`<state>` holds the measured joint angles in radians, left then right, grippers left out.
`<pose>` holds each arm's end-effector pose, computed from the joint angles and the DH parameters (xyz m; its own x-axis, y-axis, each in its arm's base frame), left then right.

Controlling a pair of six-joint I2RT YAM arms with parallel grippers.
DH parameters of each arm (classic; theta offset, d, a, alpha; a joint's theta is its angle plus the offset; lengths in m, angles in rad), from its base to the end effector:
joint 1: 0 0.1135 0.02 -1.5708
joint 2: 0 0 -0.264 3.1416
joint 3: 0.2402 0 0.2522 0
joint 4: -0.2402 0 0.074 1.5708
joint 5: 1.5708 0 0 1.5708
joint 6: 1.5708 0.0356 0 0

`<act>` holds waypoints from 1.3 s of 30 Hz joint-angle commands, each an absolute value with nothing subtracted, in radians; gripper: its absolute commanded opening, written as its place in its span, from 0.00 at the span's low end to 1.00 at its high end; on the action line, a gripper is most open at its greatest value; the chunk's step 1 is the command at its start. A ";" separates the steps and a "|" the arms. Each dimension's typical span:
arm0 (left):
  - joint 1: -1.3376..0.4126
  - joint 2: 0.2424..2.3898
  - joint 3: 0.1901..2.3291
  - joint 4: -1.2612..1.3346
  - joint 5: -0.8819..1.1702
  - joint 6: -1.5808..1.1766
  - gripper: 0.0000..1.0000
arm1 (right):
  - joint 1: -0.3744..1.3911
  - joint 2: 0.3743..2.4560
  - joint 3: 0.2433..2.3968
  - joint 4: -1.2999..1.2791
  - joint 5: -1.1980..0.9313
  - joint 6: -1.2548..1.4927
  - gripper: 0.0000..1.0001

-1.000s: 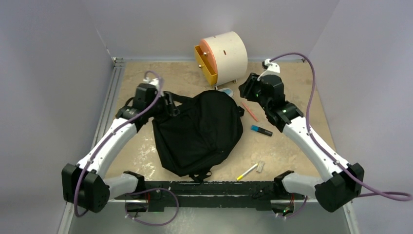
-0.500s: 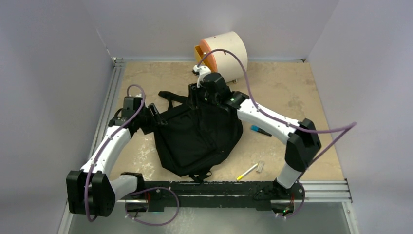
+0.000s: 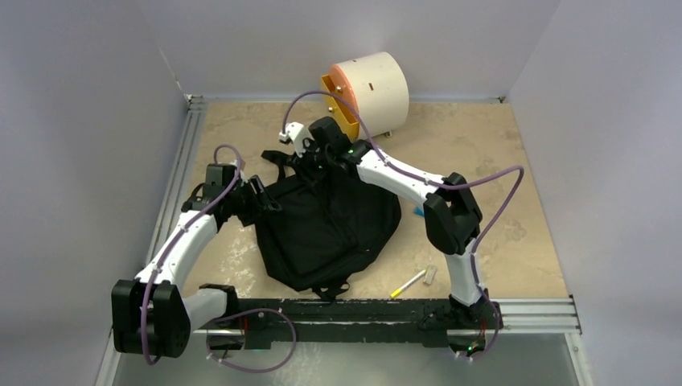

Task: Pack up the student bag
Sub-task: Unzip the student bag at the center of the board.

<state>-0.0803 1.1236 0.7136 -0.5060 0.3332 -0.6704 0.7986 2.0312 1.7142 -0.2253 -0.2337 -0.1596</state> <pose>0.2183 -0.0293 0.2235 -0.7900 -0.5254 -0.3160 -0.2762 0.7651 -0.5816 0.3303 0.3509 0.2746 -0.2228 -0.4503 -0.8646 -0.8819 0.4711 -0.0181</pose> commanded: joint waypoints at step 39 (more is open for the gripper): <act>-0.075 1.154 0.737 -0.474 0.362 -0.650 0.54 | 0.773 2.146 1.926 -0.653 -0.618 -0.905 0.62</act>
<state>-0.0803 1.1557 0.7136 -0.4942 0.3408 -0.6655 0.7818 2.2150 1.9354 -0.6178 -0.5774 -0.8761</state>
